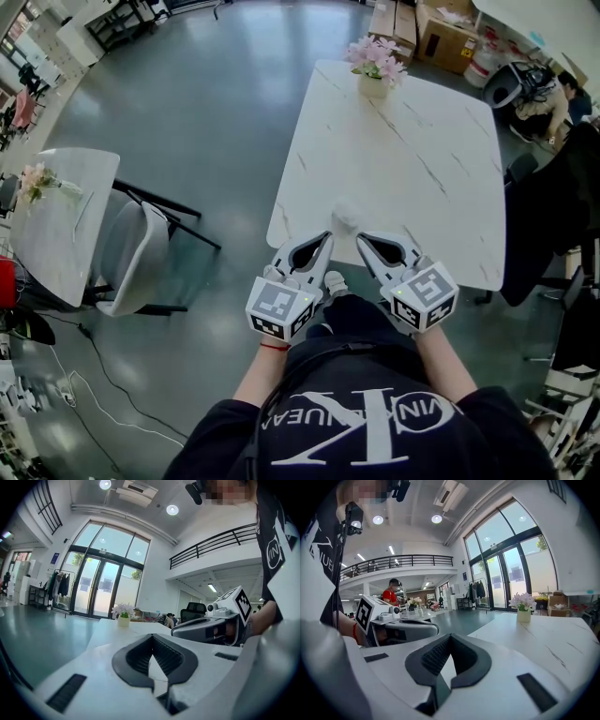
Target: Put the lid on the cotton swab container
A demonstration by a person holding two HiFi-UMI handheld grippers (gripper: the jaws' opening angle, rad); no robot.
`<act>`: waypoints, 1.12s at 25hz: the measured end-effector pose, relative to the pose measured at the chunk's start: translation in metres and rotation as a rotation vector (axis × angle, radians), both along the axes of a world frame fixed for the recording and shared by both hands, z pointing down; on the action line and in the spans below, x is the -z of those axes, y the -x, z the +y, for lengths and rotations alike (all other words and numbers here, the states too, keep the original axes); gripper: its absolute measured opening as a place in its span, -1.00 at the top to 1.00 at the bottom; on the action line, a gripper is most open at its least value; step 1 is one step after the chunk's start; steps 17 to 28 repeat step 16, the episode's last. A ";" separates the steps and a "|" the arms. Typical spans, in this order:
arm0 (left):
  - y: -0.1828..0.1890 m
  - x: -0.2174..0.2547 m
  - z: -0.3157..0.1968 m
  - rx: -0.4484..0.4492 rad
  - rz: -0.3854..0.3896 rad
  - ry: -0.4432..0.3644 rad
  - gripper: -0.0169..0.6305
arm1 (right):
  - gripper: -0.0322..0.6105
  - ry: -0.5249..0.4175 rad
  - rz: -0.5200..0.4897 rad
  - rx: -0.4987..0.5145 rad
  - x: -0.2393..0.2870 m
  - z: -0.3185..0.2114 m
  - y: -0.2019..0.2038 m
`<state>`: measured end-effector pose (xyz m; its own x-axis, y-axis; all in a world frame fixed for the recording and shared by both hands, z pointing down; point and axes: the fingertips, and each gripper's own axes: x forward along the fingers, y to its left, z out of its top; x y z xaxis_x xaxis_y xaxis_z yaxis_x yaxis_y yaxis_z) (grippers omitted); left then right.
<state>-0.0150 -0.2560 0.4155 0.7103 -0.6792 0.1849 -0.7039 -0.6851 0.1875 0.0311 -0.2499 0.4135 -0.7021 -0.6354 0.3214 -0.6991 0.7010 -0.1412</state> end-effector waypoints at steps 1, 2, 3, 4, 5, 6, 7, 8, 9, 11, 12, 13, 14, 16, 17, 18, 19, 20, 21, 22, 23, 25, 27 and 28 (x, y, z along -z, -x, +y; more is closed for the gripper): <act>0.000 0.001 0.004 -0.001 0.000 -0.002 0.93 | 0.89 0.000 -0.001 -0.001 0.000 0.004 0.000; 0.000 0.001 0.007 -0.003 -0.001 -0.003 0.93 | 0.89 0.001 -0.002 -0.004 0.000 0.008 0.000; 0.000 0.001 0.011 -0.005 -0.002 -0.004 0.93 | 0.89 0.002 -0.005 -0.007 0.000 0.012 0.000; 0.000 0.001 0.015 -0.007 -0.004 -0.005 0.93 | 0.89 0.002 -0.007 -0.010 0.000 0.016 0.000; 0.001 0.001 0.019 -0.008 -0.006 -0.005 0.93 | 0.89 0.002 -0.010 -0.013 0.000 0.020 -0.001; 0.001 0.001 0.022 -0.009 -0.007 -0.007 0.93 | 0.89 -0.001 -0.012 -0.016 0.001 0.023 -0.001; 0.001 0.002 0.025 -0.011 -0.007 -0.009 0.93 | 0.89 -0.003 -0.014 -0.019 0.001 0.026 -0.001; 0.001 0.002 0.028 -0.012 -0.008 -0.011 0.93 | 0.89 -0.006 -0.015 -0.022 0.002 0.029 -0.001; 0.001 0.002 0.031 -0.013 -0.009 -0.012 0.93 | 0.89 -0.008 -0.018 -0.024 0.003 0.032 -0.002; 0.000 0.003 0.038 -0.015 -0.009 -0.013 0.93 | 0.89 -0.011 -0.024 -0.027 0.004 0.039 -0.001; 0.000 0.004 0.043 -0.017 -0.008 -0.015 0.93 | 0.89 -0.013 -0.027 -0.028 0.004 0.044 -0.001; 0.000 0.004 0.047 -0.019 -0.007 -0.016 0.93 | 0.89 -0.014 -0.029 -0.029 0.005 0.048 0.000; -0.001 0.005 0.052 -0.021 -0.007 -0.017 0.93 | 0.89 -0.016 -0.030 -0.030 0.006 0.053 0.000; -0.001 0.005 0.061 -0.024 -0.008 -0.019 0.93 | 0.89 -0.020 -0.033 -0.031 0.007 0.062 0.001; -0.001 0.005 0.061 -0.024 -0.008 -0.019 0.93 | 0.89 -0.020 -0.033 -0.031 0.007 0.062 0.001; -0.001 0.005 0.061 -0.024 -0.008 -0.019 0.93 | 0.89 -0.020 -0.033 -0.031 0.007 0.062 0.001; -0.001 0.005 0.061 -0.024 -0.008 -0.019 0.93 | 0.89 -0.020 -0.033 -0.031 0.007 0.062 0.001; -0.001 0.005 0.061 -0.024 -0.008 -0.019 0.93 | 0.89 -0.020 -0.033 -0.031 0.007 0.062 0.001; -0.001 0.005 0.061 -0.024 -0.008 -0.019 0.93 | 0.89 -0.020 -0.033 -0.031 0.007 0.062 0.001; -0.001 0.005 0.061 -0.024 -0.008 -0.019 0.93 | 0.89 -0.020 -0.033 -0.031 0.007 0.062 0.001; -0.001 0.005 0.061 -0.024 -0.008 -0.019 0.93 | 0.89 -0.020 -0.033 -0.031 0.007 0.062 0.001; -0.001 0.005 0.061 -0.024 -0.008 -0.019 0.93 | 0.89 -0.020 -0.033 -0.031 0.007 0.062 0.001; -0.001 0.005 0.061 -0.024 -0.008 -0.019 0.93 | 0.89 -0.020 -0.033 -0.031 0.007 0.062 0.001; -0.001 0.005 0.061 -0.024 -0.008 -0.019 0.93 | 0.89 -0.020 -0.033 -0.031 0.007 0.062 0.001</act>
